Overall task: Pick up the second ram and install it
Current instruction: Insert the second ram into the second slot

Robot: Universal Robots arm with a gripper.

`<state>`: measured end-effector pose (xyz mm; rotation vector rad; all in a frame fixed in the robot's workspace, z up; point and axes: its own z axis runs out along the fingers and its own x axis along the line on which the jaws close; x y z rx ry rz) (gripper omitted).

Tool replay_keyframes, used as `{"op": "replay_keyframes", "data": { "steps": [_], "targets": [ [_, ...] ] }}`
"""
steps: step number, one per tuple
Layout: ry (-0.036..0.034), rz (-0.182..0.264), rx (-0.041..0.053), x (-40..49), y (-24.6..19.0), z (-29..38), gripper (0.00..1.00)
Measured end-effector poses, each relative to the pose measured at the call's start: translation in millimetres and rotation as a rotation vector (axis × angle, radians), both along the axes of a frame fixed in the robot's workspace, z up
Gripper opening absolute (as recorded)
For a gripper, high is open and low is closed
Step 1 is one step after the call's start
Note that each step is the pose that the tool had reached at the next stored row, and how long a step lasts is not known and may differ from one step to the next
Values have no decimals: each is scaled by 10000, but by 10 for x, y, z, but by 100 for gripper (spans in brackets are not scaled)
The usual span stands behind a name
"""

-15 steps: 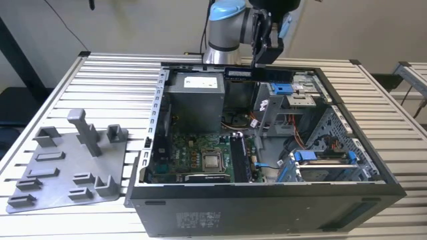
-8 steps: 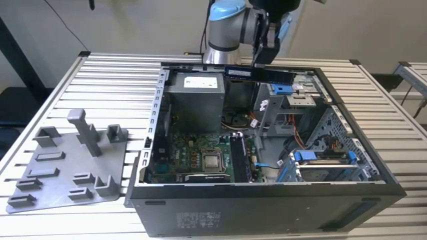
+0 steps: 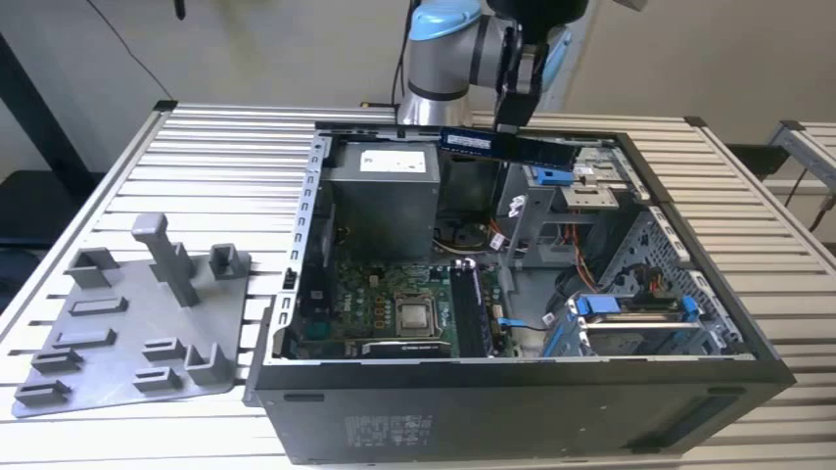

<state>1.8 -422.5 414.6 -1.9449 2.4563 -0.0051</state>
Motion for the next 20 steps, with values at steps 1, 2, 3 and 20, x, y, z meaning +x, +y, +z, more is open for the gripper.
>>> {"op": "replay_keyframes", "data": {
  "steps": [1, 2, 3, 20],
  "targets": [
    [0, -89, 0, 0, 0, 0, 14],
    [0, -170, 0, 0, 0, 0, 14],
    [0, -253, 0, 0, 0, 0, 14],
    [1, -1436, 0, 0, 0, -8, 14]
  ]
}}
